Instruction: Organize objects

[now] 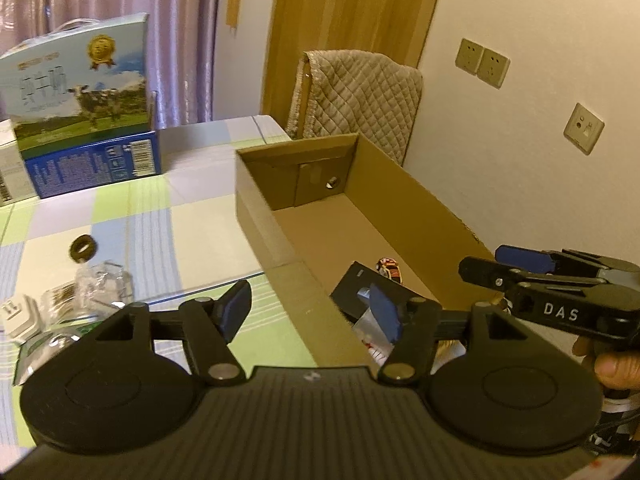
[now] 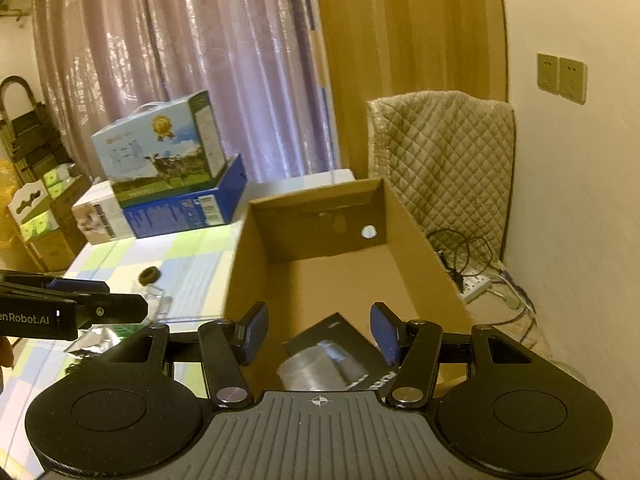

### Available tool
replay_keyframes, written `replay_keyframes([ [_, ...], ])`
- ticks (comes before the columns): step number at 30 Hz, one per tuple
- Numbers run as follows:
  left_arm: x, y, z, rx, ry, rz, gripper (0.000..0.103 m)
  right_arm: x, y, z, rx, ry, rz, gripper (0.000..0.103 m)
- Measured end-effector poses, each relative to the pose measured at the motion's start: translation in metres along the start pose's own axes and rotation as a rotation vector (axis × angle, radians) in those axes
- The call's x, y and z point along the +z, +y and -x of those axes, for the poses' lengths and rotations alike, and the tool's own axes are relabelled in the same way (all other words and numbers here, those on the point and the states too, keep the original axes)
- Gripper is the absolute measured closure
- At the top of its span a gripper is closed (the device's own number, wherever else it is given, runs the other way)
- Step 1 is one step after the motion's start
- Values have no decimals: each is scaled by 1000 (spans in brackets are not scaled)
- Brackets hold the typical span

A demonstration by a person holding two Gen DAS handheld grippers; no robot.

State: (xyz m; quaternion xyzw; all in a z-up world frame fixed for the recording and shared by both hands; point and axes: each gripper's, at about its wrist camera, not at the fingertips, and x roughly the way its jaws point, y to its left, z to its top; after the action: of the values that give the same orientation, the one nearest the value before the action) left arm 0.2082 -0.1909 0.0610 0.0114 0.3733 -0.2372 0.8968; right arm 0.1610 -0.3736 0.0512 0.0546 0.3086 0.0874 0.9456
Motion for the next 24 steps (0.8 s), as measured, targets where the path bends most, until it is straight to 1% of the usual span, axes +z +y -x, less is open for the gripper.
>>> replay_keyframes([
  [9, -19, 38, 48, 62, -35, 38, 29, -3, 49, 8, 74, -3, 39, 49],
  [13, -30, 65, 70, 111, -44, 61, 19, -9, 73, 7, 109, 6, 61, 49],
  [15, -37, 79, 82, 141, -45, 72, 19, -12, 84, 5, 128, 15, 72, 49],
  [21, -60, 123, 113, 226, -55, 105, 10, -24, 117, 0, 173, 44, 109, 49],
  [24, -72, 145, 124, 267, -44, 115, 8, -30, 134, -1, 194, 55, 124, 49],
])
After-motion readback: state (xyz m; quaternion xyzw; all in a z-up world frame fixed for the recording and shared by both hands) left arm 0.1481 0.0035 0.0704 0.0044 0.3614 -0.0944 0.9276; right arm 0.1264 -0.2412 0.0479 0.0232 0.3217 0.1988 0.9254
